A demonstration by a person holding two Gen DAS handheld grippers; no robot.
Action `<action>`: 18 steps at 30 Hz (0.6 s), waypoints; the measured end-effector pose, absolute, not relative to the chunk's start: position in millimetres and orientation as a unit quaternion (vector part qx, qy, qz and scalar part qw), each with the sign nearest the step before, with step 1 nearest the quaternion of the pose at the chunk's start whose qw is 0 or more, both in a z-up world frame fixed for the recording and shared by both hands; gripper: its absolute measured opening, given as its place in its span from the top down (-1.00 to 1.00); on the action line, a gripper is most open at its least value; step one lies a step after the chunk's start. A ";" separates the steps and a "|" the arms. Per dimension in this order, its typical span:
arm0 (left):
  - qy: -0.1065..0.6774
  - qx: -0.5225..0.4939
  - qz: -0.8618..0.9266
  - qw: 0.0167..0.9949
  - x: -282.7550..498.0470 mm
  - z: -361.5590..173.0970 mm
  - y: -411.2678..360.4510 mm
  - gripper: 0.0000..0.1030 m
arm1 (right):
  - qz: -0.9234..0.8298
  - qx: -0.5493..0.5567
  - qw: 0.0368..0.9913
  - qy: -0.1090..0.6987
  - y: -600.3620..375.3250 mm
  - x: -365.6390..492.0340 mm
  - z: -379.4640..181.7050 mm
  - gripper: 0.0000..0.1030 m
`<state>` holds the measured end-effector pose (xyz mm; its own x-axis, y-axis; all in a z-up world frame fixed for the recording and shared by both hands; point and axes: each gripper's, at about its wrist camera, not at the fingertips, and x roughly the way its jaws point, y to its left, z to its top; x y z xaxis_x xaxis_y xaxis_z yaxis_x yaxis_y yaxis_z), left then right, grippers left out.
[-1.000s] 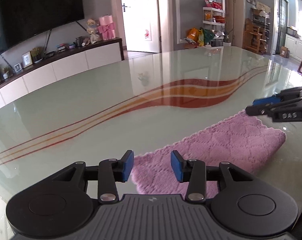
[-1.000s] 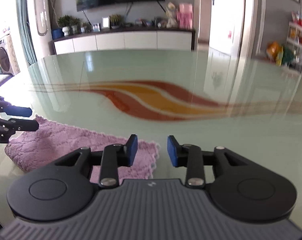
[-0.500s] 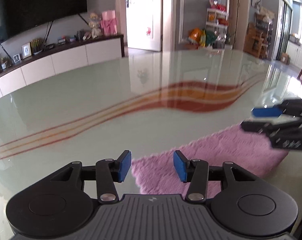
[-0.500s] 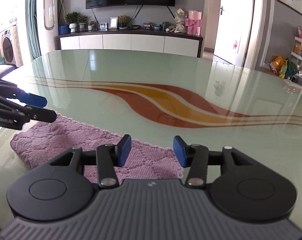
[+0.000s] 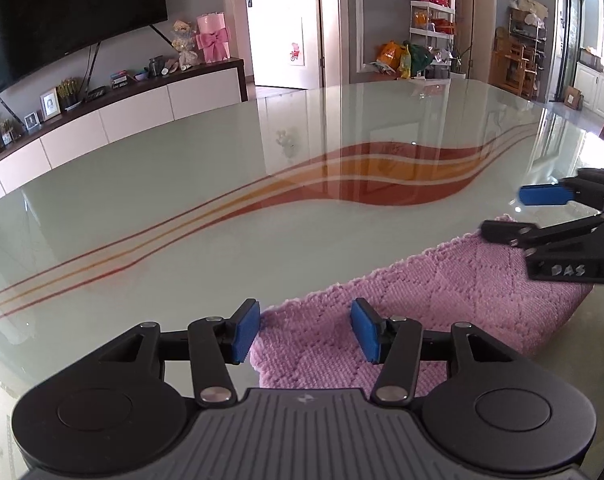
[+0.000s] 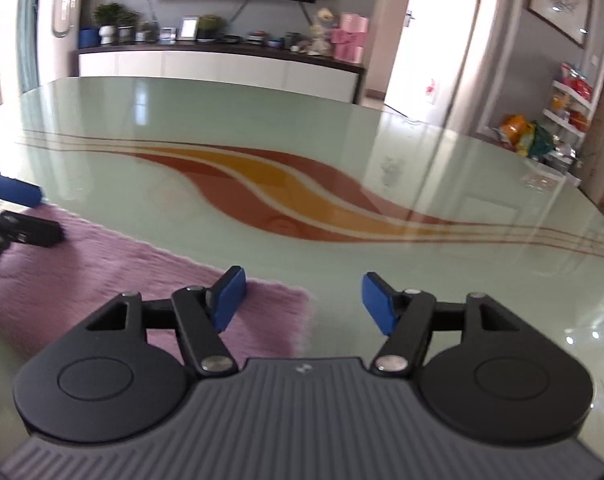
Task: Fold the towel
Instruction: 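Withdraw both open grippers from the folded towel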
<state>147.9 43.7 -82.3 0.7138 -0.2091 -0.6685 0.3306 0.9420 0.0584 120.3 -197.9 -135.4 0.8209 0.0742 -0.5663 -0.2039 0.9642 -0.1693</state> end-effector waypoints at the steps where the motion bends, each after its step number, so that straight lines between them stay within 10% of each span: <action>1: 0.347 0.089 -0.145 0.922 147.2 -83.0 43.7 -0.13 | 0.064 -0.113 0.948 0.289 -202.4 119.5 -135.8 -0.25; 18: 0.312 0.064 -0.148 0.936 87.0 -67.5 37.8 -0.07 | 0.182 -0.075 0.952 0.232 -168.4 55.8 -124.3 -0.34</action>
